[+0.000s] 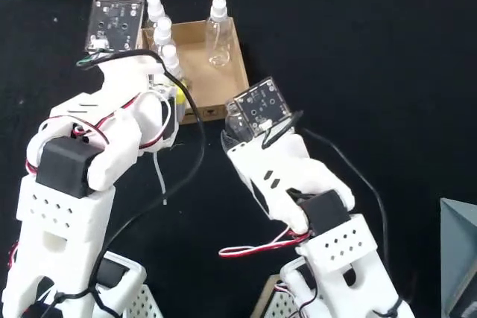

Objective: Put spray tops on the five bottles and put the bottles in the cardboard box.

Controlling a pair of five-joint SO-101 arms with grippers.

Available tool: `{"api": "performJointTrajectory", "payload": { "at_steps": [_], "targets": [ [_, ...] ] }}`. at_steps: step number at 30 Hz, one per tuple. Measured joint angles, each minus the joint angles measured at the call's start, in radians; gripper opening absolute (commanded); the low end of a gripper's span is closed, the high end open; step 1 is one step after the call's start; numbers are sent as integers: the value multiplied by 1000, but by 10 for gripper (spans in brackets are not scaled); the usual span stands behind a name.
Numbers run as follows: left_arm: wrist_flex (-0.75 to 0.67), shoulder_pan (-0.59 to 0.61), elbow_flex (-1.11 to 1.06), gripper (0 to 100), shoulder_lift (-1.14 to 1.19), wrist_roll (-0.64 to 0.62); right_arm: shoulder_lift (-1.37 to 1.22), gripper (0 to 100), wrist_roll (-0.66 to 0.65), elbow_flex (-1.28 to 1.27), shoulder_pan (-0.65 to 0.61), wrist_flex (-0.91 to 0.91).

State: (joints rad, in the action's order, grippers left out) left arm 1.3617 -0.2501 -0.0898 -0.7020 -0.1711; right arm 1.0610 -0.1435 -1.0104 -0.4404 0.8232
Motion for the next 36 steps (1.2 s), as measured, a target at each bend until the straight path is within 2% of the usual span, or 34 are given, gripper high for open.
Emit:
{"api": "performJointTrajectory", "payload": {
  "at_steps": [8, 12, 20, 26, 30, 36],
  "targets": [
    [-5, 5, -21, 29, -28, -29, 2, 113, 0, -107, 2, -155],
    [-87, 40, -135, 29, -126, -29, 2, 113, 0, -137, 2, -207],
    [-183, 69, -299, 29, -255, -46, 2, 113, 0, -137, 2, -216],
    [-224, 155, -359, 29, -311, -104, 8, 113, 0, -137, 2, -216],
    [-273, 199, -433, 29, -365, -135, 115, 113, 0, -176, 2, -216],
    [-296, 204, -491, 29, -485, -143, 265, 113, 0, -245, 2, -216]
  ]
}}
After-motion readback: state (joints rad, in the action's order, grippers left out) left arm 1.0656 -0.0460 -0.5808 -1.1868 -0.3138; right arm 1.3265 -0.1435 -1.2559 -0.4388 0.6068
